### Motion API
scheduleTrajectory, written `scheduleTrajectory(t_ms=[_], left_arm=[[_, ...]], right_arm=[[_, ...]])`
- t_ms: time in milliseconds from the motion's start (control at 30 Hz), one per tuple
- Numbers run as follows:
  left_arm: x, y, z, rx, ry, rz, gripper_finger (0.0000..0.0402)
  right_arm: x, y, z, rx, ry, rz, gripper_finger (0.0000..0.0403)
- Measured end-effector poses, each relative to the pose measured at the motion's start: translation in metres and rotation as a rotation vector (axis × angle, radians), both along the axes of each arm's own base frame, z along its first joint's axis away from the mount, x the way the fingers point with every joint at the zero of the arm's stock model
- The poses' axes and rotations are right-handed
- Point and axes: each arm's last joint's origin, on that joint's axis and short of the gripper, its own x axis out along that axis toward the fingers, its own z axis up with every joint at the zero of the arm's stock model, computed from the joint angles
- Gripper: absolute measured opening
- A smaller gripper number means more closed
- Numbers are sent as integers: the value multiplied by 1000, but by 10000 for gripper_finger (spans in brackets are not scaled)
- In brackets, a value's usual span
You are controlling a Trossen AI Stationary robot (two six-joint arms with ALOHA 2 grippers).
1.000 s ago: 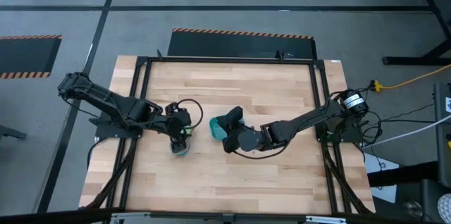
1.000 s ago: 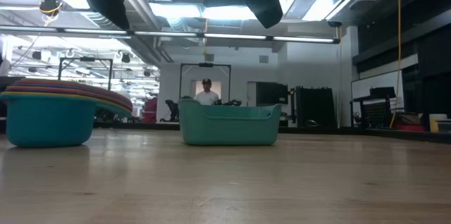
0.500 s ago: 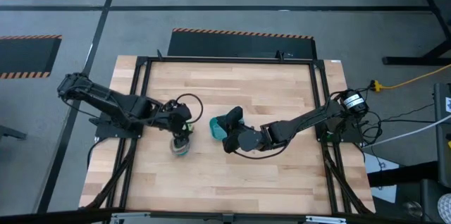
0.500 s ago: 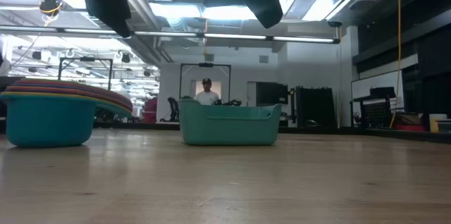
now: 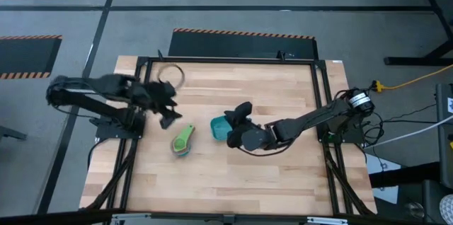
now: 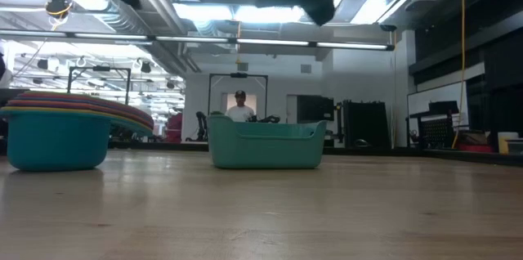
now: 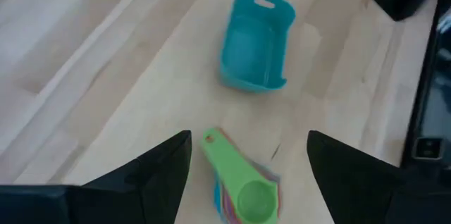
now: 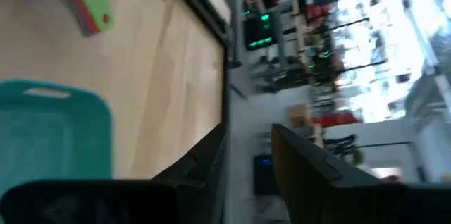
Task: Nest measuring cups in basket
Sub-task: Put the stacked measuring cups into the green bin
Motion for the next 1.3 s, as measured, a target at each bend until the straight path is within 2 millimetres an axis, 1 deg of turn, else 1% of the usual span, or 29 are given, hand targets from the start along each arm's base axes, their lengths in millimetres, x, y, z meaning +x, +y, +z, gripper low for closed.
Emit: scheduleTrajectory(t_ms=[67, 167, 267, 333, 467, 633, 800, 867, 1100, 1300], left_arm=[[-16, 9, 5, -43, -4, 47, 276], [-41, 22, 2, -89, 51, 139, 276], [-62, 27, -9, -146, 101, 216, 276], [-69, 30, -23, -178, 116, 239, 276], [-68, 31, -57, -303, 97, 210, 276], [-51, 34, -100, -500, -35, 111, 276], [-42, 41, -135, -596, -105, 99, 276], [-41, 43, -148, -625, -109, 112, 276], [-45, 48, -177, -664, -127, 172, 276], [-47, 47, -192, -688, -146, 191, 276]], right_arm=[[-8, -2, 4, 53, 4, -11, 115], [-20, -7, 11, 115, 4, -50, 115], [-28, -9, 14, 176, 8, -64, 115], [-31, -9, 14, 221, 22, -50, 115], [-31, -7, 12, 283, 43, -2, 115], [-30, -6, 11, 319, 65, 38, 115], [-30, -6, 11, 342, 54, 31, 115], [-30, -6, 11, 347, 55, 34, 115], [-29, -5, 10, 414, 89, 104, 115], [-28, -7, 10, 426, 86, 108, 115]])
